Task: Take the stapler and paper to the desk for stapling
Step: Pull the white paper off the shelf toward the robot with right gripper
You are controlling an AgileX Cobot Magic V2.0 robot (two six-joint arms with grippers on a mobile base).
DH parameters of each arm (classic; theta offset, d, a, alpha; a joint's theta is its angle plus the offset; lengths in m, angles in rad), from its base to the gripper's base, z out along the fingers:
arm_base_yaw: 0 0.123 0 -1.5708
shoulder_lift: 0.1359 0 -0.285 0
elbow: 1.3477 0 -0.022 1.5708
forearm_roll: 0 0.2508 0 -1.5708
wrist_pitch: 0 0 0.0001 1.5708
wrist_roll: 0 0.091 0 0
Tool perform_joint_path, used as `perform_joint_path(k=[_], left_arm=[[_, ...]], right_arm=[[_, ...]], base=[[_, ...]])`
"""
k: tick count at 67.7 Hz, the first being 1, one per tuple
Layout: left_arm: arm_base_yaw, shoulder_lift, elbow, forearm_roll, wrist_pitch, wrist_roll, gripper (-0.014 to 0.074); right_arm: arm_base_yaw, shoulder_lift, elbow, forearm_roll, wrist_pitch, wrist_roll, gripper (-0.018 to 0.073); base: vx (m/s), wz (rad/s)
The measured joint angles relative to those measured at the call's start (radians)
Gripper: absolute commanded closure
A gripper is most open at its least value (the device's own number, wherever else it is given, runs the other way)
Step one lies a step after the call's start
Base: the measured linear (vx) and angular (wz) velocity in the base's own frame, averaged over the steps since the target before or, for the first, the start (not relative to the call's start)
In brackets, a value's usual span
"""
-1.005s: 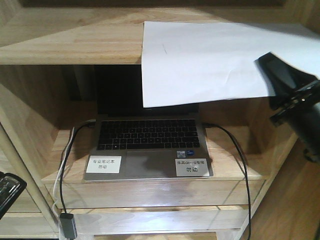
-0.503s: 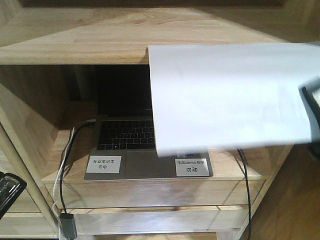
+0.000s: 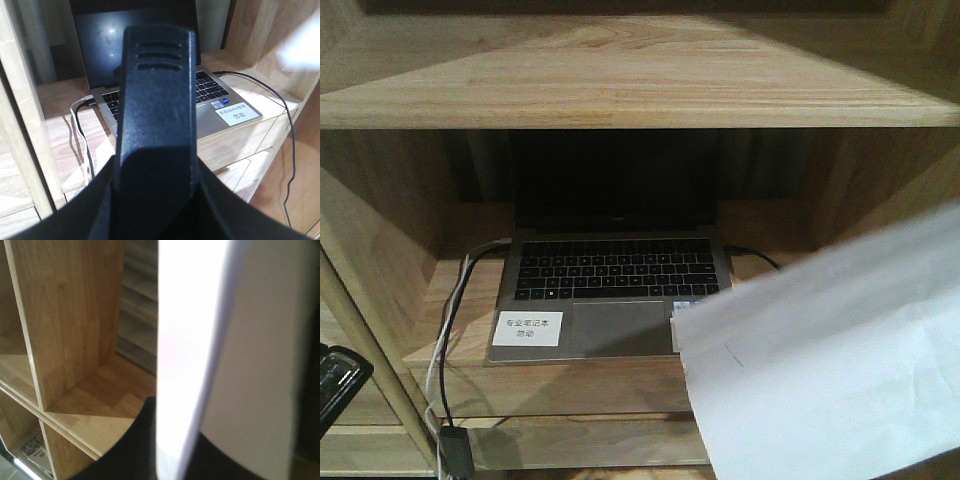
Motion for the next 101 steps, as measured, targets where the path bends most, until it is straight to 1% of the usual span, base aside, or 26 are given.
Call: perform_joint_path(k=[24, 101], left_arm=[[0.0, 0.0, 0.0, 0.0, 0.0, 0.0, 0.0603], [0.0, 0.0, 0.0, 0.0, 0.0, 0.0, 0.0603]], right_arm=[[0.0, -0.039, 0.007, -0.006, 0.03, 0.001, 0.0564], [0.0, -0.039, 0.007, -0.009, 0.031, 0.001, 0.0565]], base=[[0.0, 0.0], [0.0, 0.0]])
